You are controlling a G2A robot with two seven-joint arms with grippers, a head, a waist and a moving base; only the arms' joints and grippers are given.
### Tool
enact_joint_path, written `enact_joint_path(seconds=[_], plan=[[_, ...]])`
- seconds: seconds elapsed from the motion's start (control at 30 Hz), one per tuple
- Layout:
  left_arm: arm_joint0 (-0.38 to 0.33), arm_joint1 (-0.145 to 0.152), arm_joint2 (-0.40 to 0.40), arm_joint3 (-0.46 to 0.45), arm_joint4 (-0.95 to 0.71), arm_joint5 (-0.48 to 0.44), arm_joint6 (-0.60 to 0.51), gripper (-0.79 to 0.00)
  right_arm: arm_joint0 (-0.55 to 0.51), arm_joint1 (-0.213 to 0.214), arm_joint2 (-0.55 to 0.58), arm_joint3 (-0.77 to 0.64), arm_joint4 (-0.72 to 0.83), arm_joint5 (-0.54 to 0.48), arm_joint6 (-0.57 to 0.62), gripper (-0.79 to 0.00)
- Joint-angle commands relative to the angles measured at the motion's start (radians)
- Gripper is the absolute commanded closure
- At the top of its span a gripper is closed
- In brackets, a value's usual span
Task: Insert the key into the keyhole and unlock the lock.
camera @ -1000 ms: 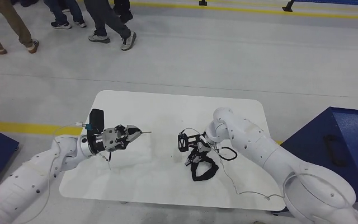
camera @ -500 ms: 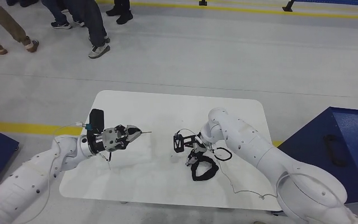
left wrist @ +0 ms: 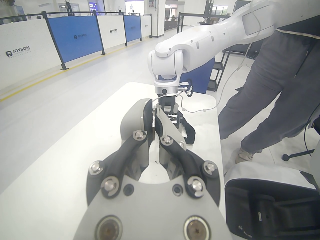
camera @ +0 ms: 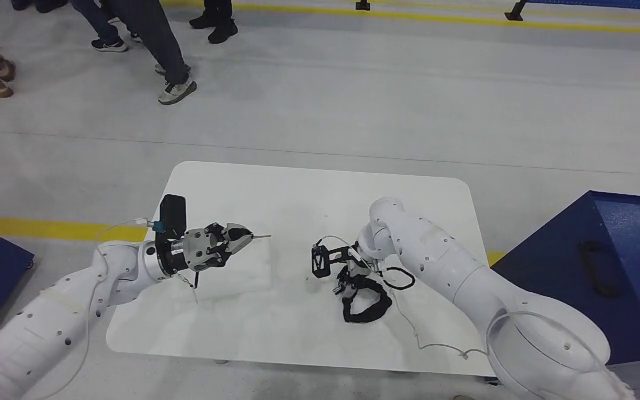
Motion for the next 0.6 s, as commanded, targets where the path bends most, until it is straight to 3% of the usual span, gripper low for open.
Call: enact_joint_path(seconds=[0.0, 0.17, 0.27, 0.43, 0.57], plan=[[0.000, 0.000, 0.000, 0.000, 0.000, 0.000, 0.000, 0.000, 0.000, 0.000, 0.000, 0.000, 0.001, 0.000, 0.000, -0.379], [0.000, 0.000, 0.000, 0.000, 0.000, 0.000, 0.000, 0.000, -0.015, -0.005, 0.000, 0.006, -0.048, 0.000, 0.000, -0.148], [0.000, 0.000, 0.000, 0.000, 0.000, 0.000, 0.000, 0.000, -0.015, -0.005, 0.000, 0.006, -0.048, 0.000, 0.000, -0.132], [0.000, 0.000, 0.000, 0.000, 0.000, 0.000, 0.000, 0.000, -0.019, -0.006, 0.000, 0.007, -0.062, 0.000, 0.000, 0.000], [0.000, 0.000, 0.000, 0.000, 0.000, 0.000, 0.000, 0.000, -0.019, -0.006, 0.000, 0.007, -0.062, 0.000, 0.000, 0.000]])
